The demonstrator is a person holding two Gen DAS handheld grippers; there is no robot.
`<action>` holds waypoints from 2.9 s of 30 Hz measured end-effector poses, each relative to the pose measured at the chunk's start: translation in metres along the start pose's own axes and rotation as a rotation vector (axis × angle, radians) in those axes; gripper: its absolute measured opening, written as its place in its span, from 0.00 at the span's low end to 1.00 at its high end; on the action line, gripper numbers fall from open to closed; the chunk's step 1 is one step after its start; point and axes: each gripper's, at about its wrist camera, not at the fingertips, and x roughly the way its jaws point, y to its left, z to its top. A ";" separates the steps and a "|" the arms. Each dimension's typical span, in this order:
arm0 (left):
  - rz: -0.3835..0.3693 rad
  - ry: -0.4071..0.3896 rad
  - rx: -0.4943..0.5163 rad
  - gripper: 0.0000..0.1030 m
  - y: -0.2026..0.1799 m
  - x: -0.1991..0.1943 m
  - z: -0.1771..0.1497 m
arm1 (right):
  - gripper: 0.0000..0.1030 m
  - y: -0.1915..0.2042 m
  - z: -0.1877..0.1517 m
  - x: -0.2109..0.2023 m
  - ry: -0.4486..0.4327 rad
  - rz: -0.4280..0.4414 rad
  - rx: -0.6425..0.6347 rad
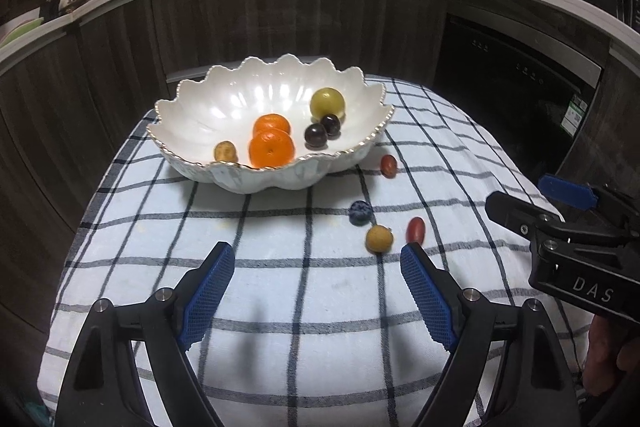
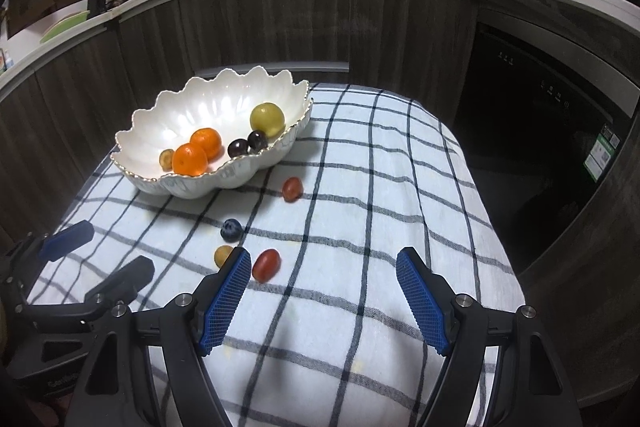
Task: Organize fruits
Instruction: 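Withdraw both tools from the bowl toward the remaining fruits on the cloth, then move the left tool to the small brown fruit while the right tool approaches a red grape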
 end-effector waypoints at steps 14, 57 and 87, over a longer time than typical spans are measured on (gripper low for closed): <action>-0.010 0.029 0.044 0.66 -0.012 0.017 -0.004 | 0.73 0.000 0.002 0.010 0.003 0.061 -0.051; -0.118 0.131 0.220 0.39 -0.023 0.067 0.009 | 0.44 0.026 0.010 0.062 0.118 0.175 -0.117; -0.221 0.207 0.163 0.21 -0.037 0.091 0.016 | 0.17 0.016 0.007 0.091 0.268 0.314 0.013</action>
